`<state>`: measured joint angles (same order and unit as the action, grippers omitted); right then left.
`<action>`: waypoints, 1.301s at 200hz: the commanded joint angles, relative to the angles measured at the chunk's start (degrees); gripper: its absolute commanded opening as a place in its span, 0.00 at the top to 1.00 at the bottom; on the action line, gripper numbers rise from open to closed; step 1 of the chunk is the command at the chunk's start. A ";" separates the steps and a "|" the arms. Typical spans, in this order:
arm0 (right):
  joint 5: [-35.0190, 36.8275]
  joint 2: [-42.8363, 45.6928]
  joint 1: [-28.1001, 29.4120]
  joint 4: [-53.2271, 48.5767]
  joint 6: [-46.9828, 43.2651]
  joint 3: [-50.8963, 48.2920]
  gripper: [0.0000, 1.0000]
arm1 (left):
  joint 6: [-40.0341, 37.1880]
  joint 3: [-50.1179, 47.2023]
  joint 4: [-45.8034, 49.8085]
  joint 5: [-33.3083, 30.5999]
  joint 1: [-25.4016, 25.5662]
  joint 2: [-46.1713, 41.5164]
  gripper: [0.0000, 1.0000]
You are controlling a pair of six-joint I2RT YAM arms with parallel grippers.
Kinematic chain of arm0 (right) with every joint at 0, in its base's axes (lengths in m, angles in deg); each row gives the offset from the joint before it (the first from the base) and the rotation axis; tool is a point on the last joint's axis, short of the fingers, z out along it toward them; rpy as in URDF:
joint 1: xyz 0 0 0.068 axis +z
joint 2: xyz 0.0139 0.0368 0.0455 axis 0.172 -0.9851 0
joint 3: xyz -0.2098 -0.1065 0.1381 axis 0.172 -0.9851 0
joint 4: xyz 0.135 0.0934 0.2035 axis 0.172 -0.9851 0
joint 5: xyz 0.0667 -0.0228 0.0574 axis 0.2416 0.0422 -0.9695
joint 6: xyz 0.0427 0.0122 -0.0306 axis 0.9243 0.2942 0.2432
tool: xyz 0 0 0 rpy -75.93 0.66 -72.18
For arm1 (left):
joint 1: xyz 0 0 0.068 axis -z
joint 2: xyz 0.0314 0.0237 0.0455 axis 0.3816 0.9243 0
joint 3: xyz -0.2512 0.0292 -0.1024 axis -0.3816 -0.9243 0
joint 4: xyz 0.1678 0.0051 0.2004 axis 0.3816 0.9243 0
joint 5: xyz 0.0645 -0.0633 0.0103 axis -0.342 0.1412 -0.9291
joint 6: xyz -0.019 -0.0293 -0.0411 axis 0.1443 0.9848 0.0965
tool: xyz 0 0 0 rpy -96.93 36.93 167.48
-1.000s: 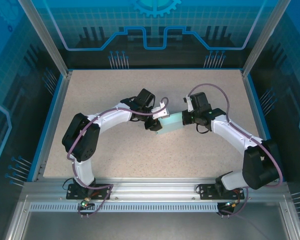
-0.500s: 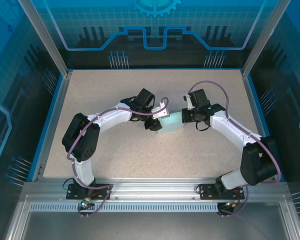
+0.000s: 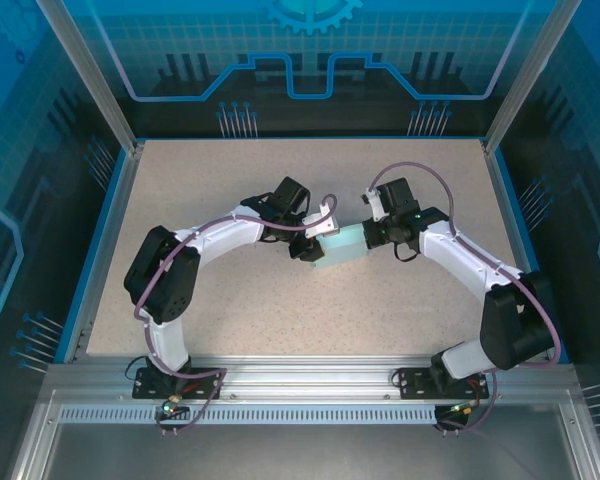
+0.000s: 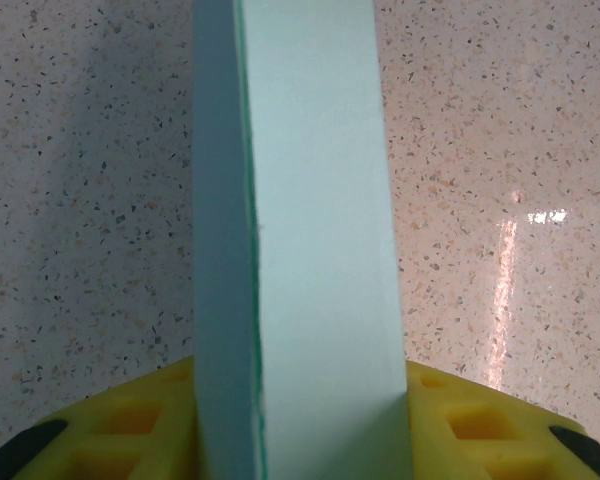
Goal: Fold the paper box
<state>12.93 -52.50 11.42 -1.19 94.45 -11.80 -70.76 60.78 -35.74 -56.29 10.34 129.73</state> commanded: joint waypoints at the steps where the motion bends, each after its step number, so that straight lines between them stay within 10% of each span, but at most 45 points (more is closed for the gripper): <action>1: 4.73 -1.73 -1.10 -6.86 -1.22 -0.92 1.00 | 1.85 -1.49 3.92 -11.21 -2.59 2.47 0.71; 173: 2.59 0.78 -0.78 -2.02 2.93 -7.60 1.00 | 2.55 -1.63 3.66 -10.93 -2.84 1.46 0.70; 260: 2.58 1.28 1.16 -1.47 7.51 -5.15 1.00 | 5.98 -3.63 0.12 -6.17 -2.89 -2.88 0.39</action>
<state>13.76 -50.68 11.55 5.10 100.40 -16.69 -66.52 58.84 -35.94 -61.21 8.01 129.62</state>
